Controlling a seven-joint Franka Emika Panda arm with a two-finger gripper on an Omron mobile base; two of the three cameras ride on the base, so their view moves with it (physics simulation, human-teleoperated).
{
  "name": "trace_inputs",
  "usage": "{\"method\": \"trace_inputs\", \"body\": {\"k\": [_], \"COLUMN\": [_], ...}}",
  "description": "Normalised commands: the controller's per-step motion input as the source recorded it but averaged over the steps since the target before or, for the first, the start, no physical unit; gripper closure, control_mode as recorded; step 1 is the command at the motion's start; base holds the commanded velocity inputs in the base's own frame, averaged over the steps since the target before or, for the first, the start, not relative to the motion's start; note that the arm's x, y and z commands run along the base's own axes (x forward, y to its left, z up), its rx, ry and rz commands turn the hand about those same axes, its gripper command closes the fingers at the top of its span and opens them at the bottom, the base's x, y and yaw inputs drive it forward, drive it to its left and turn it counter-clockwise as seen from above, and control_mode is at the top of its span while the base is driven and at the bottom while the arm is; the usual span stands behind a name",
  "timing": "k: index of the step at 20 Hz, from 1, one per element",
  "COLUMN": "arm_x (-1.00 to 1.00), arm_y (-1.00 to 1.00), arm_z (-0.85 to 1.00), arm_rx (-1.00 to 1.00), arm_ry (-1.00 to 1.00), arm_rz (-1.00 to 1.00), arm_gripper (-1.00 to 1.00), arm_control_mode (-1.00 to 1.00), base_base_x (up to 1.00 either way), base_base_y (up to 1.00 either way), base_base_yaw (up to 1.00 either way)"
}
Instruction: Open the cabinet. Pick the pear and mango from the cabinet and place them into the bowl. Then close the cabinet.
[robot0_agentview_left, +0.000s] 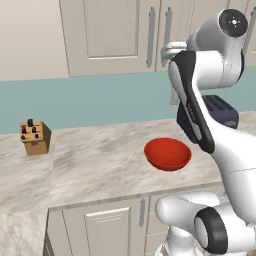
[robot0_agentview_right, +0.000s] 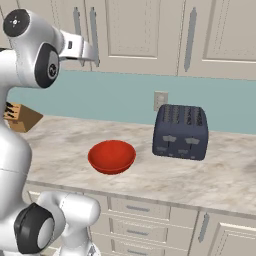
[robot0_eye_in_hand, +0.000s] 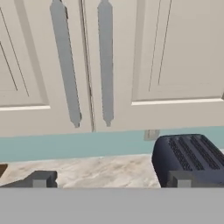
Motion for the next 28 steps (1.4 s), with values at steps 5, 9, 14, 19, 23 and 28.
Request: {"method": "trace_inputs", "body": {"k": [5, 9, 14, 19, 23, 28], "arm_x": [0.24, 0.38, 0.39, 0.37, 0.38, 0.32], "arm_y": [0.00, -0.02, -0.05, -0.03, 0.00, -0.02], "arm_z": [0.01, 0.01, 0.02, 0.03, 0.07, 0.02], "arm_rx": [0.00, 0.02, 0.04, 0.04, 0.02, 0.02], "arm_ry": [-0.17, -0.02, 0.00, 0.00, 0.00, 0.00], "arm_rz": [0.00, 0.00, 0.00, 0.00, 0.00, 0.00], "arm_gripper": [-1.00, -1.00, -1.00, -1.00, -1.00, -1.00], "arm_control_mode": [-1.00, -1.00, -1.00, -1.00, -1.00, -1.00], "base_base_x": [0.00, 0.00, 0.00, 0.00, 0.00, 0.00], "base_base_y": [0.00, 0.00, 0.00, 0.00, 0.00, 0.00], "base_base_yaw": [0.00, 0.00, 0.00, 0.00, 0.00, 0.00]}}
